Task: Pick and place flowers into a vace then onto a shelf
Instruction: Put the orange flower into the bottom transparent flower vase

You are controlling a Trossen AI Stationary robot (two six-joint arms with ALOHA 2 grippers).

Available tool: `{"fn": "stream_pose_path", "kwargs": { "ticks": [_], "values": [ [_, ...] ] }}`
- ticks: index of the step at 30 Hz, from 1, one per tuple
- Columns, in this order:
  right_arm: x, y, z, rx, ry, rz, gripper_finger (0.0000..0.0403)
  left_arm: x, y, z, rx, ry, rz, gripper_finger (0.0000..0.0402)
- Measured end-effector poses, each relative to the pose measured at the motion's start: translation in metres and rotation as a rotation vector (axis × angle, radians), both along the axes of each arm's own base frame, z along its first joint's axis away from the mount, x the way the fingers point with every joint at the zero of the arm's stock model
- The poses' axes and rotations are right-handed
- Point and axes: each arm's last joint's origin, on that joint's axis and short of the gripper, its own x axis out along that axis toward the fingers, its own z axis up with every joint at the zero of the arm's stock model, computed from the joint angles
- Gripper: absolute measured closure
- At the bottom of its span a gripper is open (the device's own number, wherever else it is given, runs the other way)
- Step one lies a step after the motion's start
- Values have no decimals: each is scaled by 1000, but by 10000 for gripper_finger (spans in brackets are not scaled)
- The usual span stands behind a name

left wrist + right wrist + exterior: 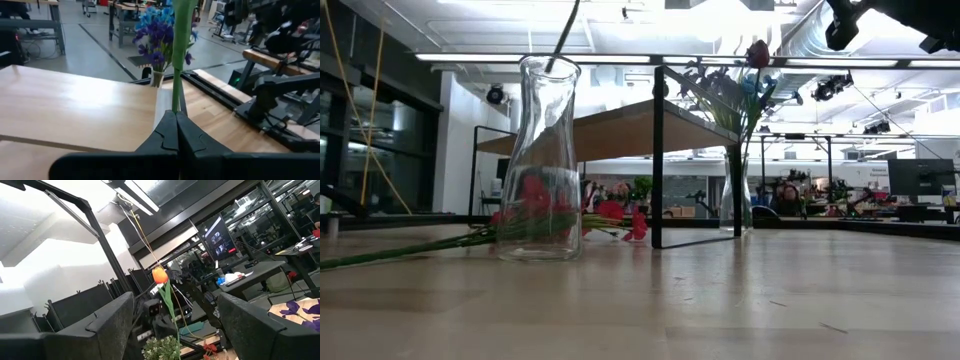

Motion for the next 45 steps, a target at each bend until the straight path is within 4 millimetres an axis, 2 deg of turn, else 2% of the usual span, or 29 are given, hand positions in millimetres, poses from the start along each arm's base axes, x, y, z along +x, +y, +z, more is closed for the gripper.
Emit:
{"fn": "stream_pose_path", "kwargs": {
  "ticks": [15,29,38,45],
  "values": [
    [0,0,0,5,-7,-6,123,14,-2,-31,-35,28,41,382],
    [0,0,0,3,3,3,123,15,-3,-33,-95,26,43,379],
    [0,0,0,1,5,4,123,15,-4,-34,-135,53,41,335],
    [0,0,0,1,5,3,123,14,-7,-35,-162,69,31,348]
  ]
}}
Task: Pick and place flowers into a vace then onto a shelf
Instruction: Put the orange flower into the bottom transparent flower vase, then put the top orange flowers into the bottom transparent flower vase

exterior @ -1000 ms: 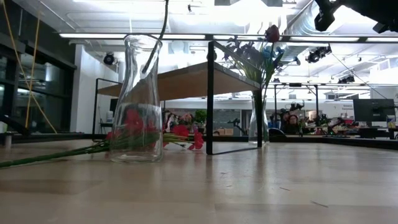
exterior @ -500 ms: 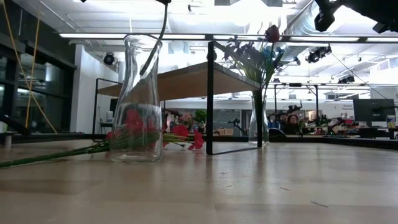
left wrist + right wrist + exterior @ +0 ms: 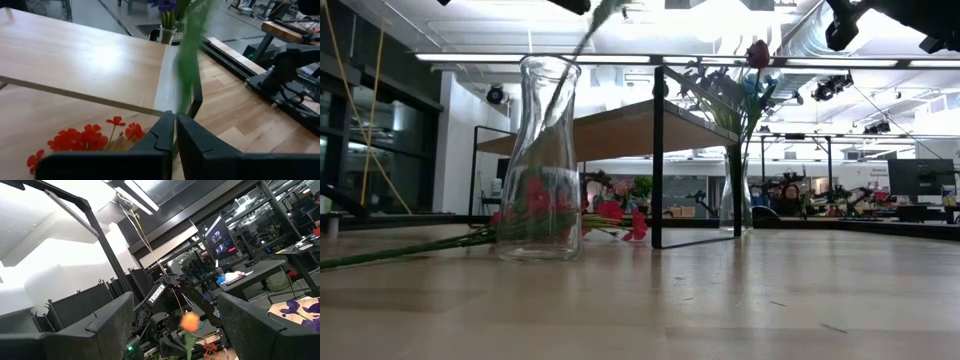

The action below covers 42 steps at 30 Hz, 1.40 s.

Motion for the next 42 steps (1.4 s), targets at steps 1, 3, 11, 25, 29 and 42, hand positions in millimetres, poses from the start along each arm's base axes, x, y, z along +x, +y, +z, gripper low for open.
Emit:
{"fn": "stream_pose_path", "kwargs": {
  "ticks": [1,3,11,25,29,42],
  "values": [
    [0,0,0,0,0,0,123,0,-1,0,-9,3,-4,351],
    [0,0,0,0,0,0,123,-1,-3,-1,-19,10,-9,357],
    [0,0,0,6,-11,-9,123,-8,-10,2,-20,5,-35,357],
    [0,0,0,8,-13,-11,123,-34,-10,26,-168,101,-93,323],
    [0,0,0,10,-16,-13,123,-39,-8,31,-226,142,-99,317],
    [0,0,0,30,-9,1,123,-56,-3,28,-465,443,-47,316]
  ]
}}
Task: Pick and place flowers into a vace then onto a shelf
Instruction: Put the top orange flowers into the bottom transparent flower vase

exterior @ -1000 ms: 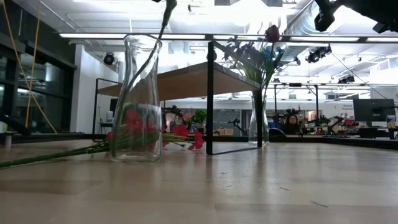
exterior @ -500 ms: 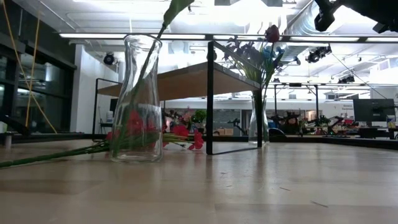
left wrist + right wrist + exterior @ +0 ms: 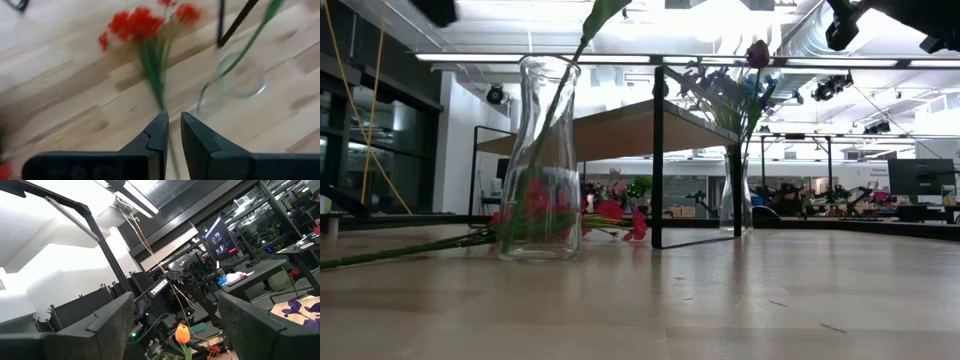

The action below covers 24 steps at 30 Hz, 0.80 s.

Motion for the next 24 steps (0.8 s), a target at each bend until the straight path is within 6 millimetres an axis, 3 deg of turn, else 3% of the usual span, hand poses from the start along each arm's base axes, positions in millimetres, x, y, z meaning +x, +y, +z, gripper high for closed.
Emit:
{"fn": "stream_pose_path", "kwargs": {
  "ticks": [7,24],
  "values": [
    [0,0,0,2,-5,-4,123,-4,-1,-2,-71,103,5,316],
    [0,0,0,3,-5,-4,123,-10,-4,-1,-12,132,-64,314]
  ]
}}
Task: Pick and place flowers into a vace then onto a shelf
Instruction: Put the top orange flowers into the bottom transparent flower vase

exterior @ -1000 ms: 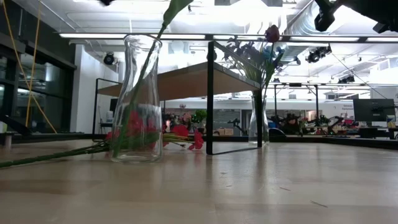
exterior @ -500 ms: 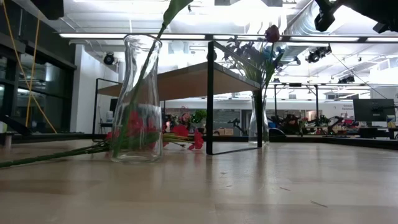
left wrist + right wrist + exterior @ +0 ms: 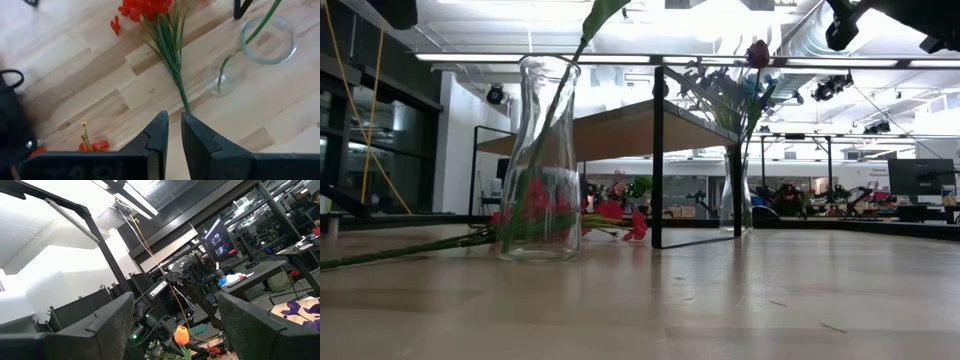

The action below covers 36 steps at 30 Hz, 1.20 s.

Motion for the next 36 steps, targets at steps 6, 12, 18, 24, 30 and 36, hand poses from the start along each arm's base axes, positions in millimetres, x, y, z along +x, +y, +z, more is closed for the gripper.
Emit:
{"fn": "stream_pose_path", "kwargs": {
  "ticks": [6,12,18,24,30,36],
  "values": [
    [0,0,0,0,0,0,123,-11,-6,0,69,-58,8,314],
    [0,0,0,3,0,-1,123,-15,-6,-4,54,-76,65,314],
    [0,0,0,4,2,1,123,-11,-10,-4,3,-117,75,312],
    [0,0,0,1,7,5,123,-11,-11,-5,-31,-136,118,260],
    [0,0,0,1,7,5,123,-10,-12,-5,-37,-129,98,164],
    [0,0,0,1,7,5,123,-11,-8,1,-49,-135,146,101]
  ]
}}
